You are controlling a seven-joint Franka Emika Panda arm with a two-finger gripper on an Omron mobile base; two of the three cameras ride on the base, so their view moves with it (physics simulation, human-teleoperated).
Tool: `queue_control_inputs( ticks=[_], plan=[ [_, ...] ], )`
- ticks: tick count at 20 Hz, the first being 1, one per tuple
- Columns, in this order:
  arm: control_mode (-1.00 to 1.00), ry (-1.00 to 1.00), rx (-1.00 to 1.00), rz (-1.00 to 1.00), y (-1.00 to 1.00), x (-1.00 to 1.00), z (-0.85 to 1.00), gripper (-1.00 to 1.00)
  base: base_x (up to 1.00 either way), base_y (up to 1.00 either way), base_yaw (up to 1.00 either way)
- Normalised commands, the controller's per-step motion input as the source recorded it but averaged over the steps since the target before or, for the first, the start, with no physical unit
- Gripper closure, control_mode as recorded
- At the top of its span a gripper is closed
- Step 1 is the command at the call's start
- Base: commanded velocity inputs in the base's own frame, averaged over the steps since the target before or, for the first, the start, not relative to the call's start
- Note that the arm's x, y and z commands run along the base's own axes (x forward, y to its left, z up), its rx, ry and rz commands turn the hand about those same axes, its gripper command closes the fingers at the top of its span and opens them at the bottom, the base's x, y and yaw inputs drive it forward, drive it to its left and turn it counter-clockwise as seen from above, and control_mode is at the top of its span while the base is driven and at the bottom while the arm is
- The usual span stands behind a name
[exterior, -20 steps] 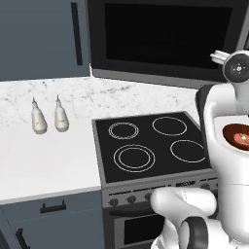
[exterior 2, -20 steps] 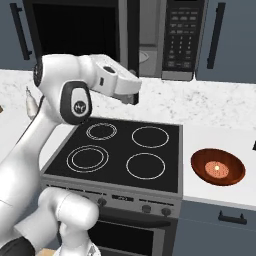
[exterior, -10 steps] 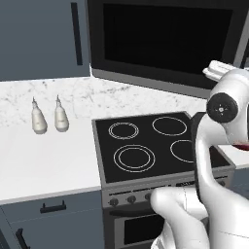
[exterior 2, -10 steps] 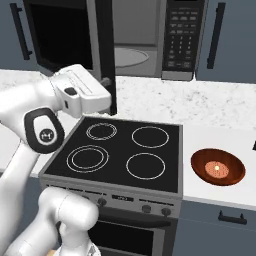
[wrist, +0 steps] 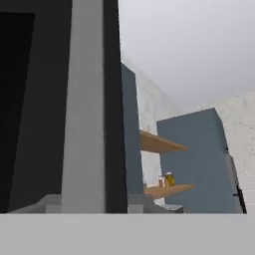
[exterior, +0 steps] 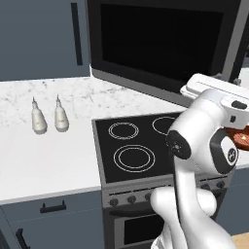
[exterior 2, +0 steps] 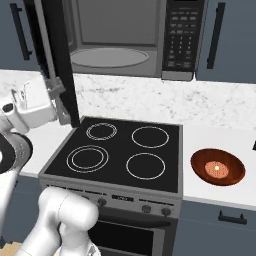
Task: Open the microwave, place the bowl with waffle inside the microwave, then close the microwave door and turn it on.
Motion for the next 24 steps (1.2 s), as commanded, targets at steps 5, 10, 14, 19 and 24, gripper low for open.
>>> queue_control_inputs(
  ticks=[5, 10, 14, 19, 24],
  plan=[
    [-1.0, 0.02, -0.31, -0.17, 0.75, -0.99, -0.24, -1.0, 0.0, 0.0, 0.0],
    [-1.0, 0.17, -0.17, -0.09, 0.19, -0.23, -0.04, -1.0, 0.0, 0.0, 0.0],
    [-1.0, 0.13, -0.01, -0.01, 0.0, 0.0, -0.09, -1.0, 0.0, 0.0, 0.0],
    [-1.0, 0.04, 0.01, -0.01, 0.0, -0.09, -0.09, -1.0, 0.0, 0.0, 0.0],
    [-1.0, 0.0, 0.05, -0.05, 0.02, -0.53, 0.0, -1.0, 0.0, 0.0, 0.0]
  ],
)
